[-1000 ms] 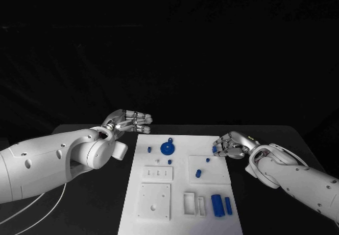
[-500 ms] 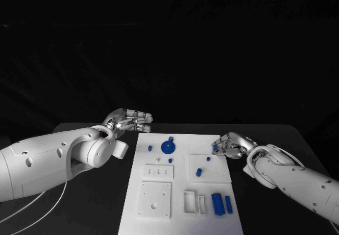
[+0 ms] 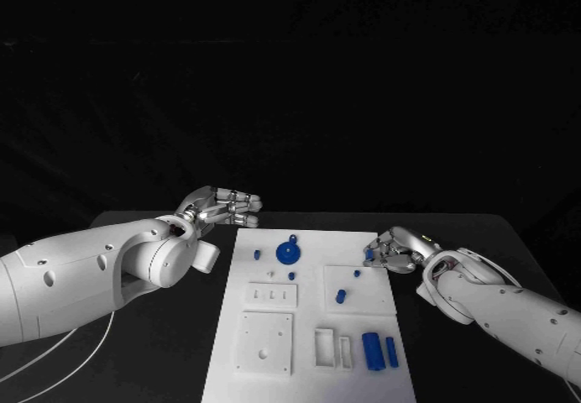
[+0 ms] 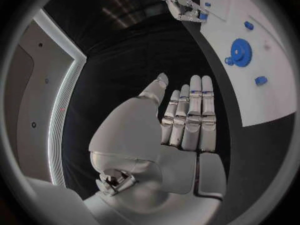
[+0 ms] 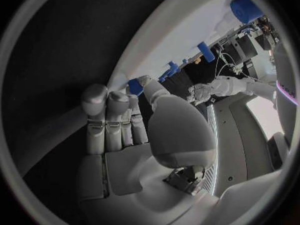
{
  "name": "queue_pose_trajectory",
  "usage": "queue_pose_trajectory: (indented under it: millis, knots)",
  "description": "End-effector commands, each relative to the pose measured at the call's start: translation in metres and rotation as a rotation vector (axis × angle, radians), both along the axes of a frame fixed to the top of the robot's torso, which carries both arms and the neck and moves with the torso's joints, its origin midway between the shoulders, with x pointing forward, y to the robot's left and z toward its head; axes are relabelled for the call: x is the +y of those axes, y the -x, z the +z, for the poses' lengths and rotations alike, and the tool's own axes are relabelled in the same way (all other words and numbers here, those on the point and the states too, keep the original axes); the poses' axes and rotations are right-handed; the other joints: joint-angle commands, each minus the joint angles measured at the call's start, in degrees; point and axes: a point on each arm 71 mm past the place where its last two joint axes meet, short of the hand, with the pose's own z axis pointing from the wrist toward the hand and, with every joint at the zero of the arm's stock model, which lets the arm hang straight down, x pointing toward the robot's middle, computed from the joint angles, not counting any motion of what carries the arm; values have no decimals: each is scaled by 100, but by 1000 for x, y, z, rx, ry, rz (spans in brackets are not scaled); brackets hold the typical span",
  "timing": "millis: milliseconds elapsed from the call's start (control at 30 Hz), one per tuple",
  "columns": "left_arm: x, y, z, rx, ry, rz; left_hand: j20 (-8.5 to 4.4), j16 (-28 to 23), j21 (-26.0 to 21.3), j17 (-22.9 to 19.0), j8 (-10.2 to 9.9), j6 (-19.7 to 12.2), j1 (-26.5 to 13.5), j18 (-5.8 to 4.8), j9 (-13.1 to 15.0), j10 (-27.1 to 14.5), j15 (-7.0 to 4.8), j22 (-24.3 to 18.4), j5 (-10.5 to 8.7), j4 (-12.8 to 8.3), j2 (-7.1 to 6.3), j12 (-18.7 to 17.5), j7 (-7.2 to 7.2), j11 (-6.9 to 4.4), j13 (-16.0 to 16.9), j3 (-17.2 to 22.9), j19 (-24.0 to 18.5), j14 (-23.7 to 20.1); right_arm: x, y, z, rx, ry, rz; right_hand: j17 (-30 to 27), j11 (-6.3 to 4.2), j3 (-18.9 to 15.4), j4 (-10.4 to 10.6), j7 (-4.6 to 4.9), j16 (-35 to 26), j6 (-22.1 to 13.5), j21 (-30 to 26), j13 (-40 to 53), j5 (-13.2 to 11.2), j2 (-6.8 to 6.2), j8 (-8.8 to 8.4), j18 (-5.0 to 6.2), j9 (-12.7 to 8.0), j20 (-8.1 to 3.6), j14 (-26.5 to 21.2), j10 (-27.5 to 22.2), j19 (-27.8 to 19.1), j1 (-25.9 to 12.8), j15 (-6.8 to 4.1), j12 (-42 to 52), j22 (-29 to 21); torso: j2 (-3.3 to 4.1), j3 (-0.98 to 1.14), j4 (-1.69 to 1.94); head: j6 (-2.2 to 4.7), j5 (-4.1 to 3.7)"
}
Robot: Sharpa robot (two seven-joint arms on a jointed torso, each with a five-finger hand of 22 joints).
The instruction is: Assemble the parts on the task board
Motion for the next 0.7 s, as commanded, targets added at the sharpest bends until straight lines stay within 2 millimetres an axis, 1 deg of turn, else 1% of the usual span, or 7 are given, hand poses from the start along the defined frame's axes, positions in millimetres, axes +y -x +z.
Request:
queue_pose_trajectory:
  millis: [33, 133, 300, 400, 500, 633, 700]
  knots:
    - [-3, 1, 0, 4, -10, -36, -14, 24, 38, 11, 40, 128, -34, -64, 20, 144, -15, 14, 3, -3, 47, 19, -41, -48, 10, 44, -14, 40, 0, 1, -4, 18, 12, -12, 8, -35, 87, -10, -20, 22, 80, 22, -3, 27, 60, 22, -78, 16, -32, -18, -4, 221, 17, -41, -1, 557, 0, 0, -2, 20, 10]
    - [-6, 0, 0, 8, -30, -60, -116, 203, 181, 73, 120, 566, -81, -59, 62, 578, -147, 87, -8, 61, 156, 24, -210, -220, 12, 85, 175, 308, -1, 0, -1, 24, 14, -24, 40, -42, 265, -25, -33, 31, 137, 28, 15, -41, 12, 21, -81, 15, -37, -20, 16, 213, -39, -45, 9, 558, -9, -8, 10, 24, -9]
    - [-12, -4, 2, 24, -84, -85, -254, 406, 363, 133, 8, 821, -165, -153, 24, 836, -243, 201, -15, 116, 134, -8, -287, -310, 7, 82, 266, 455, 4, -7, 15, 11, 22, -58, 83, -53, 313, 7, -52, 56, 177, 48, 36, -122, -31, 22, -83, 15, -43, -9, 45, 220, -68, -51, 25, 560, -21, 11, -14, 58, 15]
    - [-18, -8, 4, 50, -136, -113, -309, 575, 486, 188, 13, 833, -185, -168, 18, 952, -301, 283, -22, 122, 100, 11, -297, -354, 14, 88, 314, 561, 11, -12, 31, -2, 31, -75, 114, -49, 491, 32, -45, 59, 186, 53, 40, -245, -75, 20, -82, 14, -47, -6, 55, 225, -33, -54, 14, 559, -47, 12, -23, 71, 16]
    - [-25, -11, 5, 80, -205, -138, -443, 950, 744, 349, 13, 840, -233, -171, 15, 1256, -450, 432, -41, 157, 85, 22, -328, -464, 20, 58, 544, 882, 21, -15, 44, -6, 40, -80, 133, -50, 641, 54, -42, 46, 184, 44, 44, -259, -145, 21, -79, 15, -44, -6, 53, 227, -53, -50, 4, 558, -86, 13, -29, 68, 25]
    - [-34, -14, 4, 128, -283, -152, -605, 1606, 1144, 781, 15, 802, -292, -253, 14, 1524, -571, 718, -50, 250, 59, 15, -342, -550, 22, 13, 569, 873, 37, -17, 59, -8, 57, -79, 130, -49, 674, 98, -47, 29, 173, 7, 37, -316, -166, 20, -80, 13, -41, -9, 42, 222, -103, -47, -10, 549, -124, 12, -27, 73, 30]
    - [-41, -15, 2, 158, -317, -157, -697, 2043, 1411, 1020, 9, 687, -386, -245, 4, 1879, -691, 883, -84, 330, 10, 60, -349, -652, 40, -65, 741, 1109, 47, -17, 66, -11, 67, -78, 125, -52, 673, 185, -59, 18, 162, -3, 32, -378, -192, 21, -85, 15, -40, -8, 41, 220, -139, -48, -16, 547, -148, 6, -26, 68, 42]
